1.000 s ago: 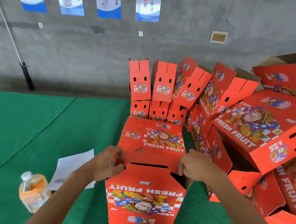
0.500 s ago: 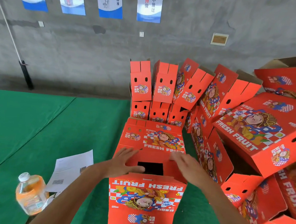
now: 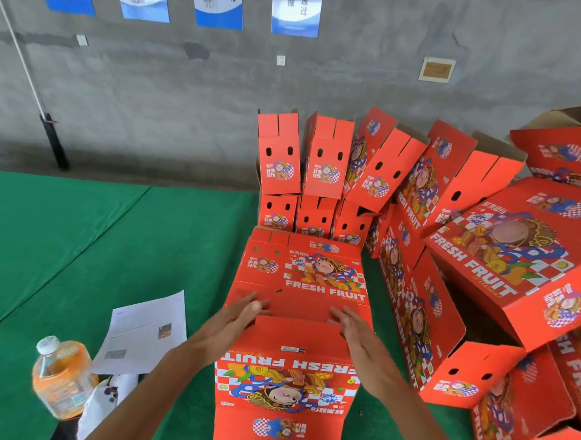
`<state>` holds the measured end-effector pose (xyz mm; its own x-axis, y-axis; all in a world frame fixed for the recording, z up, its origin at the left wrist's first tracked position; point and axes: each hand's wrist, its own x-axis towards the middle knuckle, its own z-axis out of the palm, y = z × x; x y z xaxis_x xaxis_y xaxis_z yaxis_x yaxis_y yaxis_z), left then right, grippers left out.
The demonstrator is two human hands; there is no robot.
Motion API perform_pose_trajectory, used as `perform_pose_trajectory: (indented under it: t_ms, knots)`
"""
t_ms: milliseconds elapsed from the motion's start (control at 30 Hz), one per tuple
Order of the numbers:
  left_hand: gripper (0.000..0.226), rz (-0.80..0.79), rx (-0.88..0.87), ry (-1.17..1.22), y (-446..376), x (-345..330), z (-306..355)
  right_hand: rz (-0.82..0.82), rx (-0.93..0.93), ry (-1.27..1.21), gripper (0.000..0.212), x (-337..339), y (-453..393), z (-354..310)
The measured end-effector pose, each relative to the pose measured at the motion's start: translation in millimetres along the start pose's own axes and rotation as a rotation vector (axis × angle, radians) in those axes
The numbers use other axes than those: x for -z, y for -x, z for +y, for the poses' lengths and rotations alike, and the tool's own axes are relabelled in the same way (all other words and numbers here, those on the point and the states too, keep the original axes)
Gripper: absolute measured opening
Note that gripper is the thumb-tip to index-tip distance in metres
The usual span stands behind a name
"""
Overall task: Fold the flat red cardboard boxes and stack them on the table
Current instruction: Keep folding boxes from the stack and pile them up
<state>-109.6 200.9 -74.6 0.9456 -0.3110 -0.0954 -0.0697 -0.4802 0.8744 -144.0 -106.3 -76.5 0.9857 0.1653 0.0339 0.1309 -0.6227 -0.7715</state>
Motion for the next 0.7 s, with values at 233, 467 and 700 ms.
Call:
perform_pose_trajectory:
  t_ms: [233, 467, 700]
  knots:
    - [0.046, 0.091, -0.088, -0.035, -8.5, -12.2, -2.3, 0.325, 0.049, 0.016, 0.049, -23.9, -13.4, 4.0]
    - [0.102, 0.193, 0.116, -0.273, -22.4, -11.1, -12.1, 0.213, -0.113, 0.150, 0.049, -26.2, -23.9, 15.3]
    - [0.100, 0.064, 0.211, -0.289, -21.8, -7.0, -0.1, 0.052, -0.257, -0.121, 0.083, -8.0, -23.6, 13.5]
